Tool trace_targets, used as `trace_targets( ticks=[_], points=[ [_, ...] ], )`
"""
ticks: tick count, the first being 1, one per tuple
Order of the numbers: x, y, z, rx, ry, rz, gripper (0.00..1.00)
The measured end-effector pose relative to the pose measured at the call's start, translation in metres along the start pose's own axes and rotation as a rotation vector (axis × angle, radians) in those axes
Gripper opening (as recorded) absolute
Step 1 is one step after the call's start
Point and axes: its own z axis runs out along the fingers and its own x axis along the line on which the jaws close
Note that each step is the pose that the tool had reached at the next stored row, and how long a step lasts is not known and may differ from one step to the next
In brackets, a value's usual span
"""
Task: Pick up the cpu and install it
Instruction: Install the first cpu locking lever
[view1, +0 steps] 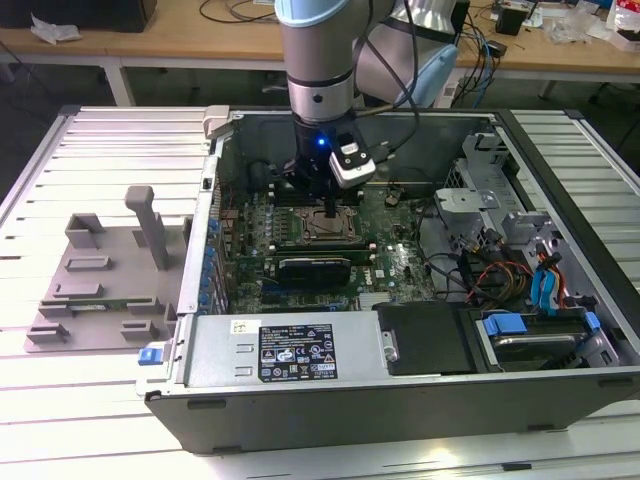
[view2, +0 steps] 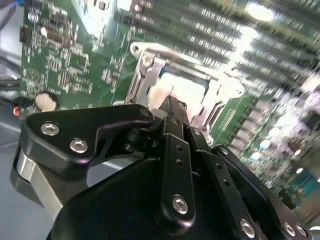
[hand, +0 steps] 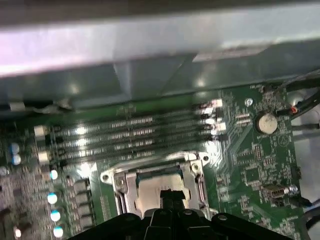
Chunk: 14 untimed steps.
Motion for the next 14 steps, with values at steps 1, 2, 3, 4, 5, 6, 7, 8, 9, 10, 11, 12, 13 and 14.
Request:
trace_targets(
  ticks=[1,2,3,4,5,6,7,8,9,10,11,12,13,14],
  points=[
    [0.0000,0.0000,0.0000,0.0262,-0.0045,-0.012,0.11],
    [0.0001,-0.0004,-0.0002,0.0360,-0.0071,-0.028,0.11],
    [-0.0002,-0.0008,-0.0018,0.0345,-0.0075,-0.034,0.11],
    [-0.0006,-0.0009,-0.0050,0.0334,-0.0074,-0.034,0.11],
    [-0.0012,-0.0011,-0.0091,0.0327,-0.0073,-0.034,0.11],
    [-0.0017,-0.0012,-0.0128,0.0326,-0.0072,-0.034,0.11],
    [-0.0021,-0.0012,-0.0154,0.0325,-0.0073,-0.034,0.11],
    [-0.0024,-0.0013,-0.0175,0.0326,-0.0073,-0.034,0.11],
    [-0.0026,-0.0013,-0.0191,0.0326,-0.0073,-0.034,0.11],
    [-0.0027,-0.0013,-0.0193,0.0325,-0.0073,-0.034,0.11],
    [-0.0027,-0.0013,-0.0192,0.0324,-0.0074,-0.034,0.11],
    [-0.0027,-0.0013,-0.0192,0.0324,-0.0073,-0.034,0.11],
    [-0.0027,-0.0014,-0.0193,0.0285,-0.0049,-0.034,0.11],
    [-0.0027,-0.0014,-0.0193,0.0240,-0.0024,-0.033,0.11]
  ],
)
